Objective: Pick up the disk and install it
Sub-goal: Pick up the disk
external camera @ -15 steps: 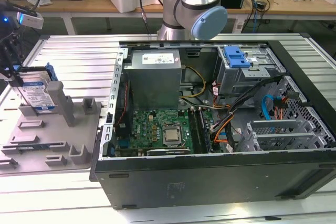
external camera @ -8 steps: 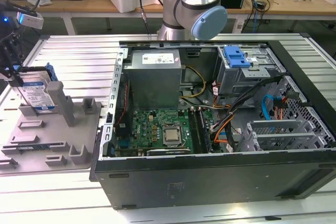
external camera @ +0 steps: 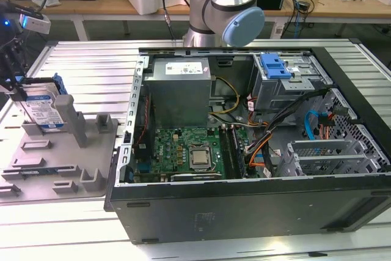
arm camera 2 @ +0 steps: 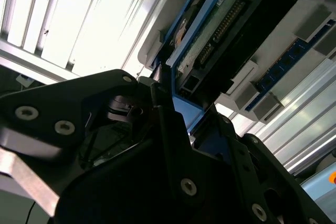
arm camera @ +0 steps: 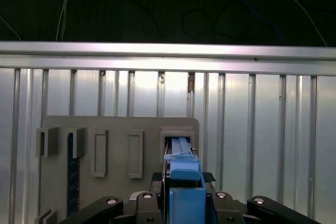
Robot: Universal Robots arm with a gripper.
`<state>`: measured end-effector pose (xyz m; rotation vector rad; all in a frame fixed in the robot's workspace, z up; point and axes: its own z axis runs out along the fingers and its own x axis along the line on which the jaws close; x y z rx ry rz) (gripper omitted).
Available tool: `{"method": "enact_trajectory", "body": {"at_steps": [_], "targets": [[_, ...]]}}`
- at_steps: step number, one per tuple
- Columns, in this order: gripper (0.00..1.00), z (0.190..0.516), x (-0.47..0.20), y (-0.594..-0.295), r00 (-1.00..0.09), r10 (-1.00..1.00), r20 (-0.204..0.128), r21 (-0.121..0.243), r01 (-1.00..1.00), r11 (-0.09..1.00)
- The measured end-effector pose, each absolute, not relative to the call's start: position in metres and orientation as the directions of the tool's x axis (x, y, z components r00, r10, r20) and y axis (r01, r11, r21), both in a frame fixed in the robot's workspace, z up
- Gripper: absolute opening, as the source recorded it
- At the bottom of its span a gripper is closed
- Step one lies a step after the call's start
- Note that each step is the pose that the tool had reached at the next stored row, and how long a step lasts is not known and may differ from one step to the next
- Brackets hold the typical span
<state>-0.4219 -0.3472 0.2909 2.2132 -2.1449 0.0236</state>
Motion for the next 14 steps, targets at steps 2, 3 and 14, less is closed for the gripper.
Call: {"method": "enact_trajectory", "body": {"at_steps": [2, 3, 14], "targets": [[0.37, 0.2909, -0.4219, -0.3472, 0.032, -0.998, 0.052, 0.032, -0.999, -0.03], [0.37, 0.2909, -0.4219, -0.3472, 0.032, -0.998, 0.052, 0.032, -0.999, -0.03], [0.37, 0.2949, -0.422, -0.3472, 0.032, -0.998, 0.052, 0.032, -0.999, -0.031]]}}
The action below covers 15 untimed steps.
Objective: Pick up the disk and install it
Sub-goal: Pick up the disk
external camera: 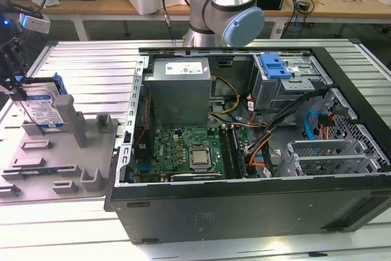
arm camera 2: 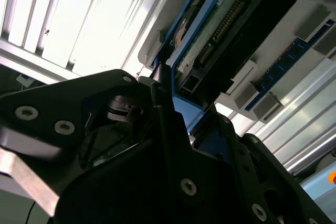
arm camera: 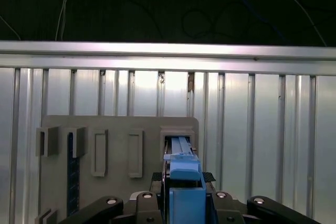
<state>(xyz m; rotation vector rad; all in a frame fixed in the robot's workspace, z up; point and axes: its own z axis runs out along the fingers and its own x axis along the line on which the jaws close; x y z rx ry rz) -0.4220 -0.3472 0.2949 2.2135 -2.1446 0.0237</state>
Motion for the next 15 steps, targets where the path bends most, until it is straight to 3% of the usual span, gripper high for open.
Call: {"method": "enact_trajectory", "body": {"at_steps": [15], "targets": [[0.37, 0.307, -0.422, -0.347, 0.034, -0.998, 0.052, 0.032, -0.999, -0.032]]}}
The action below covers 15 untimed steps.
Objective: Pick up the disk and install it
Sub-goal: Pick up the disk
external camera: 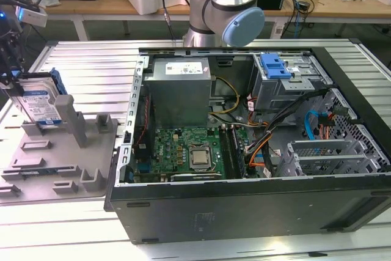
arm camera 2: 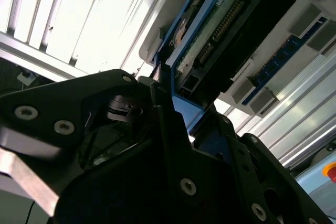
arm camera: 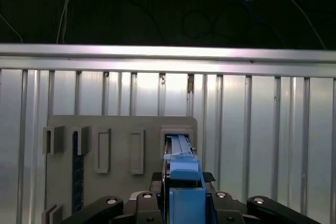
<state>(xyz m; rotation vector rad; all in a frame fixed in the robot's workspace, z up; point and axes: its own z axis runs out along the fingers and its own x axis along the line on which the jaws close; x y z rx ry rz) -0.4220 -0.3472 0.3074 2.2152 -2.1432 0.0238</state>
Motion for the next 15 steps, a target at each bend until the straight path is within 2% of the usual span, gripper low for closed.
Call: {"method": "enact_trajectory", "body": {"at_steps": [15], "targets": [[0.37, 0.323, -0.422, -0.347, 0.035, -0.998, 0.052, 0.032, -0.999, -0.033]]}}
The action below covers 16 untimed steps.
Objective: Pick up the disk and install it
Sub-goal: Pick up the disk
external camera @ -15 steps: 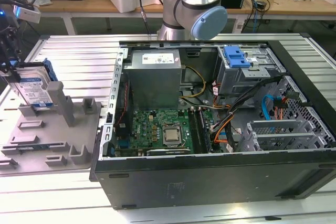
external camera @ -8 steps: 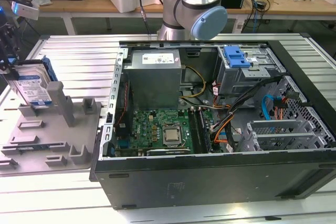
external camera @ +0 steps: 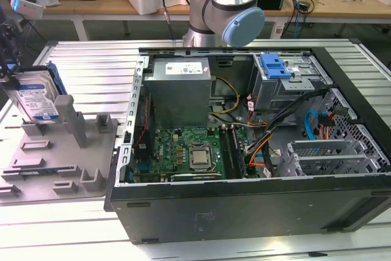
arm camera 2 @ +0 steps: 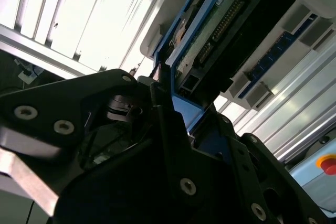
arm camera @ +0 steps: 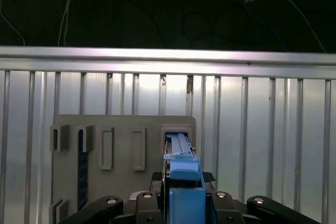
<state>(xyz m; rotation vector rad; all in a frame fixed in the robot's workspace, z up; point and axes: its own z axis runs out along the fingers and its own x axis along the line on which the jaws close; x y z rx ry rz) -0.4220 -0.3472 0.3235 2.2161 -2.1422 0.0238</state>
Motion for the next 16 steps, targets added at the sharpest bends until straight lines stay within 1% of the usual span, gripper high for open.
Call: {"method": "enact_trajectory", "body": {"at_steps": [16], "targets": [[0.37, 0.341, -0.422, -0.347, 0.036, -0.998, 0.052, 0.032, -0.999, -0.034]]}}
